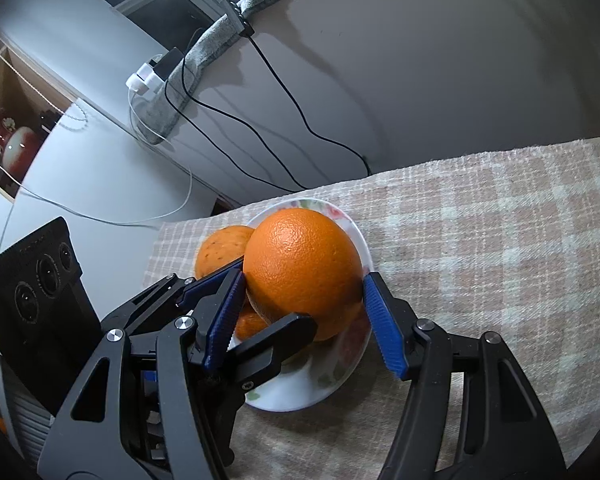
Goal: Organize fruits
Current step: 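Lift the oval orange with both grippers and carry it over the plate, then lower the oval orange into the plate and open both grippers, then move both open grippers back toward the small fruits on the cloth, then grasp the brown round fruit with the left gripper while the right gripper grasps a dark plum, then carry the brown fruit with the left gripper to the plate while the right gripper carries the plum, then open the left gripper over the plate while the right gripper releases the plum there, then move both open grippers back to the small tangerine and remaining dark plum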
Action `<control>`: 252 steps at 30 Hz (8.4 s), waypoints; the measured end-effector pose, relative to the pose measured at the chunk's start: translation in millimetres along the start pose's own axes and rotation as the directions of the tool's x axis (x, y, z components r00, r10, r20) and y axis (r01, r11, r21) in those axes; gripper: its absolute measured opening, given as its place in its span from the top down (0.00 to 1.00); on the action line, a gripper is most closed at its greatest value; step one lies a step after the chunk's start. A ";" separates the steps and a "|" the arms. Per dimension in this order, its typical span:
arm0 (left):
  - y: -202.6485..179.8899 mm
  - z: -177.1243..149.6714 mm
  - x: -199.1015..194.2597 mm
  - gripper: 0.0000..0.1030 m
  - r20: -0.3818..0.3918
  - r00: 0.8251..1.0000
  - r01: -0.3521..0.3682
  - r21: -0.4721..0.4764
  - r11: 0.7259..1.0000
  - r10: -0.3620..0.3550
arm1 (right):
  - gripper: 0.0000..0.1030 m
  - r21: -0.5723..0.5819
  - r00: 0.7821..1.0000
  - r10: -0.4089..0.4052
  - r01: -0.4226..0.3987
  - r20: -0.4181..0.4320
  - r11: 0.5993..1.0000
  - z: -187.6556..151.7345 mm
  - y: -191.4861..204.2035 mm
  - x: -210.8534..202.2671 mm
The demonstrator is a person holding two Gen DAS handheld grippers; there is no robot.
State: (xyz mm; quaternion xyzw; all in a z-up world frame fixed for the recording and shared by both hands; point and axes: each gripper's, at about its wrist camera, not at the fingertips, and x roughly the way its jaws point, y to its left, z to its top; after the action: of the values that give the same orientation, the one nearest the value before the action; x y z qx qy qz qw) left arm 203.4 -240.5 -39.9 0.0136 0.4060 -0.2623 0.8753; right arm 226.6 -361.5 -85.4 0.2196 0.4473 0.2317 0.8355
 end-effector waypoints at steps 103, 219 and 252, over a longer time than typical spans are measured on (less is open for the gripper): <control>224.3 -176.9 -139.7 0.68 -0.014 0.981 -0.187 -0.356 0.916 0.195 | 0.62 -0.470 0.983 -0.031 -0.060 -0.184 0.880 -132.4 163.1 124.4; 93.3 -86.4 -82.3 0.66 0.082 0.997 0.021 -0.171 0.985 -0.007 | 0.46 -0.423 0.956 -0.203 0.278 0.213 0.863 -65.5 100.2 6.5; 193.0 -149.0 -175.4 0.41 0.122 0.967 -0.169 -0.358 0.918 0.225 | 0.24 -0.478 0.983 -0.111 0.167 0.144 0.863 -107.2 145.7 18.7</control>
State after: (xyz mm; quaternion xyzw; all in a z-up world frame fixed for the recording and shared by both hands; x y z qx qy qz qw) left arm 95.9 39.7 -50.4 -0.1203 0.3704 -0.0975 0.9159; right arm 116.9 -217.5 -67.8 -0.0183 0.3417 0.2633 0.9020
